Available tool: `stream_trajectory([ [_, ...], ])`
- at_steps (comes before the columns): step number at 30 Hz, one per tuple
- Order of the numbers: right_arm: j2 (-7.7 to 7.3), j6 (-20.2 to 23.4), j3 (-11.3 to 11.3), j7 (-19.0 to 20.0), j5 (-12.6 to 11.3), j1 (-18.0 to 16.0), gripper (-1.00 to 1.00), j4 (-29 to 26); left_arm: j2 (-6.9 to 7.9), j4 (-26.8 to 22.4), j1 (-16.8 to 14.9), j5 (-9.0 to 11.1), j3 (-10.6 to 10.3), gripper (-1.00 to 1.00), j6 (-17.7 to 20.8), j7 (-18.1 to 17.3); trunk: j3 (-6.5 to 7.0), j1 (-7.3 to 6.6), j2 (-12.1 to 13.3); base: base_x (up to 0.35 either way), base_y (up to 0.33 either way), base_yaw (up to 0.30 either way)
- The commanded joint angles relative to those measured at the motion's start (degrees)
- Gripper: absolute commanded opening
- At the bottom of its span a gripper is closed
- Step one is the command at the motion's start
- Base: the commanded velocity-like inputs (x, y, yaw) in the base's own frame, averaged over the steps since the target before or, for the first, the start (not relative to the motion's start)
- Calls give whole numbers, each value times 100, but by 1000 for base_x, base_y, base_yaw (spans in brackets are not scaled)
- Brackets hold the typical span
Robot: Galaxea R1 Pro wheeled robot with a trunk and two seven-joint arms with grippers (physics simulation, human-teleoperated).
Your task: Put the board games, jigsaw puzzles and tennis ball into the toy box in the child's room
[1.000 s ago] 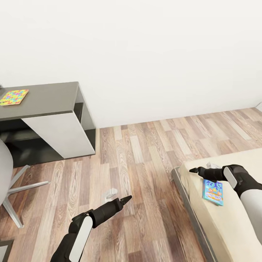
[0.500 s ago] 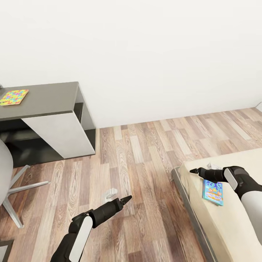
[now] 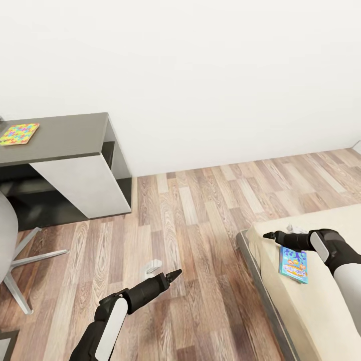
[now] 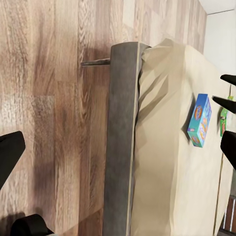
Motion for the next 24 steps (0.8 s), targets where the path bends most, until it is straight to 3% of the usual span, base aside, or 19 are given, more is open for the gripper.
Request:
stream_trajectory([
  [1, -26, 33, -38, -9, 8, -2, 100, -1, -2, -3, -2, 25, 7, 100, 38, -3, -4, 0, -2, 0, 0, 0],
  [8, -128, 35, -163, -207, 1, -7, 100, 6, -2, -3, -2, 25, 7, 100, 38, -7, -4, 0, -2, 0, 0, 0],
  [11, -167, 33, -334, -336, 0, -9, 100, 3, -2, -3, -2, 25, 7, 100, 38, -12, -4, 0, -2, 0, 0, 0],
  [24, -177, 42, -546, -455, 4, -12, 100, -13, -2, -3, -2, 26, 7, 100, 38, -18, -4, 0, -2, 0, 0, -21],
])
